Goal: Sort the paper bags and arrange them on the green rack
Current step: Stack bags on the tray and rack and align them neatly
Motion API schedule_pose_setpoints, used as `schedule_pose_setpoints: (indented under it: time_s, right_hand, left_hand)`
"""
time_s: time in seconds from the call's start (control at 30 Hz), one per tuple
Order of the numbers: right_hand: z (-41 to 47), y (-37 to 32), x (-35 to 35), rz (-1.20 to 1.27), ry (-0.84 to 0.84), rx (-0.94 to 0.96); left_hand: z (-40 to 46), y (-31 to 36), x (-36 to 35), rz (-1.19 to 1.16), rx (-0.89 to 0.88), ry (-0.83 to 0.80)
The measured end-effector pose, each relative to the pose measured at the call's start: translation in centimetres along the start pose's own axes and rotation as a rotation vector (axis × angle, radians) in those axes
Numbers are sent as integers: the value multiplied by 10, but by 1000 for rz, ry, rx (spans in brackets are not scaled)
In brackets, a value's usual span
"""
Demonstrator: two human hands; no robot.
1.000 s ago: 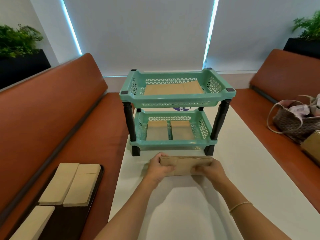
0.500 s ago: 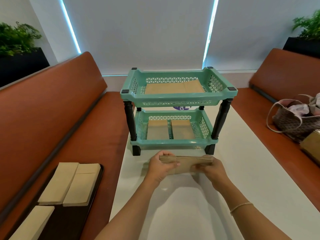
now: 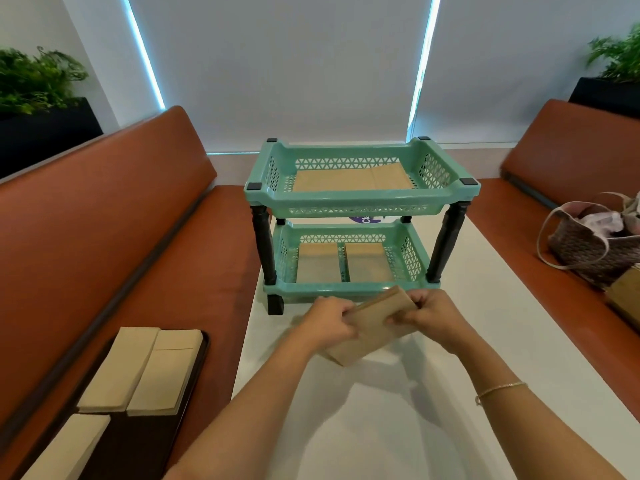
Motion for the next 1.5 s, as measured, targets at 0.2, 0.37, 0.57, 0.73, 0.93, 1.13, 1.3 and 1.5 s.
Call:
schedule_pose_setpoints:
  time_s: [0.2, 0.37, 0.57, 0.73, 0.93, 1.13, 1.3, 1.5]
  right_hand:
    - [-3, 2, -4, 155, -84, -65]
    - [-10, 27, -27, 50, -167, -129]
    - [2, 13, 8, -271, -42, -20]
    - [5, 7, -6, -700, -158, 93]
    - [2, 15, -27, -1035, -230, 123]
    - [-1, 3, -42, -1281, -190, 210]
    - [-4, 6, -47, -1291, -199, 175]
    - [-1, -12, -31, -967, -174, 153]
  left_hand:
    - [-7, -26, -36, -1162, 255, 119]
    - [-9, -28, -66, -1450, 276, 91]
    - [-13, -65, -21, -1345, 285, 263]
    - [-16, -72, -13, -974, 264, 227]
    - [-21, -57, -35, -687, 284, 167]
    - [-21, -51, -29, -574, 272, 163]
    - [-25, -50, -29, -527, 253, 165]
    - [-20, -38, 0, -610, 168, 196]
Point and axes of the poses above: each hand's wrist, its own z-axis towards the middle knuckle, its own x-axis out of the back of the hand, y = z × x, the point moved 9 cm from there along z, towards the middle knuckle, and after that the axes turned 2 degrees about y, right-handed, at the moved point
